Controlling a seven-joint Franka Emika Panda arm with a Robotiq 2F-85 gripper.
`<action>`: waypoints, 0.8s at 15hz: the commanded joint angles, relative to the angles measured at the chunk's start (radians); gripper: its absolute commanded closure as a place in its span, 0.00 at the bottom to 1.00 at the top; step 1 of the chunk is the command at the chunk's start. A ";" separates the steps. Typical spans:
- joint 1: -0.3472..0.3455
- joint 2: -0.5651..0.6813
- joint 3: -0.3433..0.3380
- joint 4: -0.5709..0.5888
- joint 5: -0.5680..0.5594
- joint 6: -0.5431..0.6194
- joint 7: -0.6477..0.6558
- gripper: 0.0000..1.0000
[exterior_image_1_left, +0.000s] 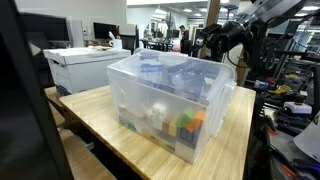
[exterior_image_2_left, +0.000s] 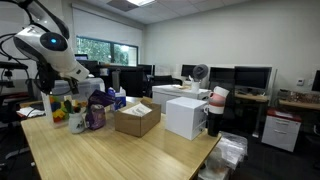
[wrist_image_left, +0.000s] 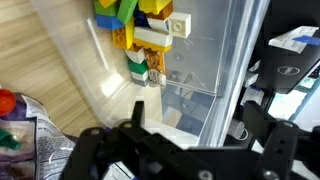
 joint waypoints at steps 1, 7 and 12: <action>0.032 -0.115 0.082 -0.042 -0.042 0.148 0.098 0.00; 0.071 -0.174 0.209 -0.053 -0.135 0.337 0.238 0.00; 0.037 -0.155 0.355 -0.027 -0.307 0.463 0.396 0.00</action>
